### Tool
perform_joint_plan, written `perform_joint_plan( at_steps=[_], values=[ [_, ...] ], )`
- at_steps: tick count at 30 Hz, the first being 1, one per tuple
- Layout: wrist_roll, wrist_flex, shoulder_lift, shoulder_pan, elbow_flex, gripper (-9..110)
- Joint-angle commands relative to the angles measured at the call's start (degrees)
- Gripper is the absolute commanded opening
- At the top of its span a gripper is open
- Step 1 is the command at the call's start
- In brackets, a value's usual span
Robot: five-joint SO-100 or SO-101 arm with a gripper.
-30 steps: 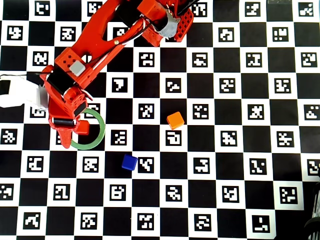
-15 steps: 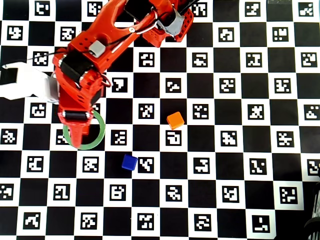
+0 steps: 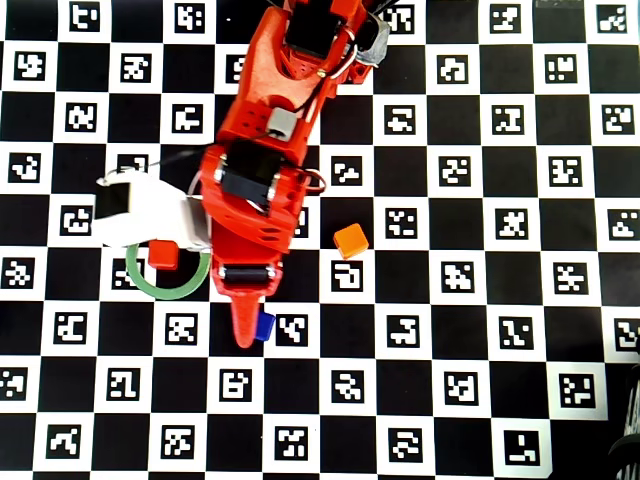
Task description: Grab the red cube then put it in the green circle then put the blue cube on top and finally the orange cube on top
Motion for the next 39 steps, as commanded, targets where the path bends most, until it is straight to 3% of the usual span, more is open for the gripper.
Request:
perform_joint_plan(
  at_steps=[1,9,18,39],
  values=[
    [1.8,4.9,0.9,-1.9,-2.2,50],
    [2.0,-0.4,-0.6,-2.4,3.5,50],
    [1.8,-17.8,-3.3,-1.8,21.2,50],
    [1.0,-23.9,-15.4,0.4,12.1,50]
  ],
)
